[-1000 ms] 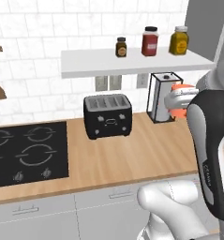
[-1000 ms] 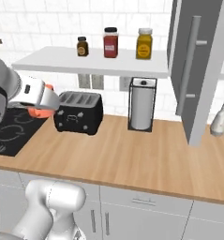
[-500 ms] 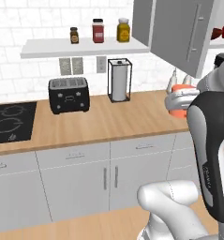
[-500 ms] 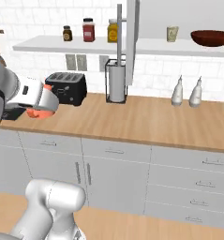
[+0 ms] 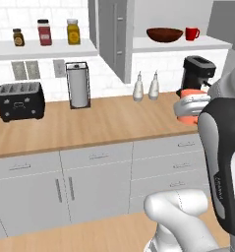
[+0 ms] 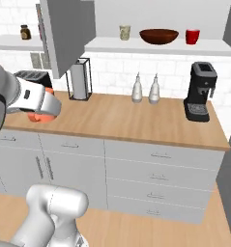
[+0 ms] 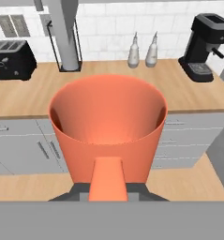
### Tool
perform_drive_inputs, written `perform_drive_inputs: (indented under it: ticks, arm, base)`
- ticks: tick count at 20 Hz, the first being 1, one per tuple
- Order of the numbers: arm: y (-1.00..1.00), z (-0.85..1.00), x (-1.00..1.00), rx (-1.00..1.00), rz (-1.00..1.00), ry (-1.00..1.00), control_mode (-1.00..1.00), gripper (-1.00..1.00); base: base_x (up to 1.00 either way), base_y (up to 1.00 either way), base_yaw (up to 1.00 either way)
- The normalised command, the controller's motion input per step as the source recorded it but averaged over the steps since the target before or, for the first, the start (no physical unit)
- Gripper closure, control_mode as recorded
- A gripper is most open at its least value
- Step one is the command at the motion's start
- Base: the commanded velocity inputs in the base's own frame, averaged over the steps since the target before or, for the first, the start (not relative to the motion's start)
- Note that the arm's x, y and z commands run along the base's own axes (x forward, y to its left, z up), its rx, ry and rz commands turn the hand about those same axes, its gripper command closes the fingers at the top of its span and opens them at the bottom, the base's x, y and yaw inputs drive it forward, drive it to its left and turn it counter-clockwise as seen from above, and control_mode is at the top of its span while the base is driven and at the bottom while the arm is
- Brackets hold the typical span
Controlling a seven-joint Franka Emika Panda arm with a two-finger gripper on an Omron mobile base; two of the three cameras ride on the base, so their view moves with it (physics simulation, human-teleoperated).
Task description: Gather all objects into one cabinet and sort the glasses and bowls to opposite sides.
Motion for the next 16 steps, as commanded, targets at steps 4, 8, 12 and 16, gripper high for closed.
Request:
perform_drive_inputs:
  ticks: [4,8,12,16]
  arm:
    - [0.0,0.0,0.0,0.0,0.0,0.0,1.0,1.0]
    - [0.0,0.0,0.0,0.0,0.0,0.0,1.0,1.0]
    - [0.0,0.0,0.0,0.0,0.0,0.0,1.0,1.0]
    - [0.0,0.0,0.0,0.0,0.0,0.0,1.0,1.0]
  base:
    - [0.12,-0.58,0.0]
    - [0.23,-0.45,0.0]
    - [0.42,-0.27,0.0]
    - [0.54,-0.21,0.0]
